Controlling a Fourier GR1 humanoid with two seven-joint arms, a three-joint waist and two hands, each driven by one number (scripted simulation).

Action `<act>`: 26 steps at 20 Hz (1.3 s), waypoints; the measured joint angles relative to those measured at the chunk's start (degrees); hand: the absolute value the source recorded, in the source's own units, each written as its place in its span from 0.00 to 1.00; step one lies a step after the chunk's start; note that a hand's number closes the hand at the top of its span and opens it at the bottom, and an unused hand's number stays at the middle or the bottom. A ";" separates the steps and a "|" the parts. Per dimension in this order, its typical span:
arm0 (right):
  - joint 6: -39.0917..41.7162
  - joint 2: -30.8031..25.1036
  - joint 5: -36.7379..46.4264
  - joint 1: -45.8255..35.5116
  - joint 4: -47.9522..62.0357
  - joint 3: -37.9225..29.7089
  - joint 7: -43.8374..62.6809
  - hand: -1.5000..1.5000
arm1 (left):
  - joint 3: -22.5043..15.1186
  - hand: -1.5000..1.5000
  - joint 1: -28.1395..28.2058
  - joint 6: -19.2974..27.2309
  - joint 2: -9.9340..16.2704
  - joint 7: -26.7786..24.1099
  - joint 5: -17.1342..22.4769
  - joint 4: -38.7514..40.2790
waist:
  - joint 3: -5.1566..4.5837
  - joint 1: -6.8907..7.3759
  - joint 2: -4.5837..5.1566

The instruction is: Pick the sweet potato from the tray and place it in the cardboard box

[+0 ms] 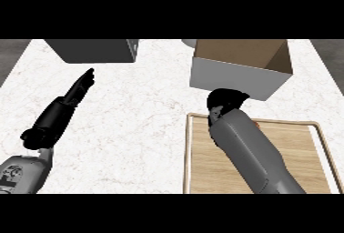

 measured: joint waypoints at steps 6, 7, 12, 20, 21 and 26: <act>1.17 0.62 3.20 2.51 -1.53 -2.29 -0.48 0.00 | 0.15 0.50 -0.84 0.02 -0.68 1.51 -0.59 -0.58 | 0.02 -0.05 0.02; 1.39 0.52 3.99 3.00 -1.71 -2.60 -0.55 0.00 | 0.11 0.50 -0.38 -0.02 -0.70 1.08 -0.81 -0.60 | 0.01 -0.05 0.01; 2.44 1.17 7.46 5.89 -3.67 -3.86 -0.65 0.00 | -0.03 0.50 0.89 -0.10 -1.27 0.80 -1.19 -1.49 | 0.01 -0.04 -0.04; 5.24 1.41 10.82 11.81 -9.79 -6.03 -3.03 1.00 | 1.36 0.50 0.53 -1.12 -1.57 -0.45 -1.82 0.02 | 0.01 -0.04 0.08; 5.96 1.08 11.35 12.22 -10.45 -5.83 -4.10 1.00 | 1.82 0.50 -0.13 -1.57 -1.49 0.11 -1.57 0.07 | -0.01 0.10 0.05; 7.86 -0.21 15.88 13.89 -13.15 -3.63 -8.03 1.00 | 2.03 0.50 -0.55 -1.92 -2.90 0.18 -2.79 0.17 | -0.08 0.44 0.06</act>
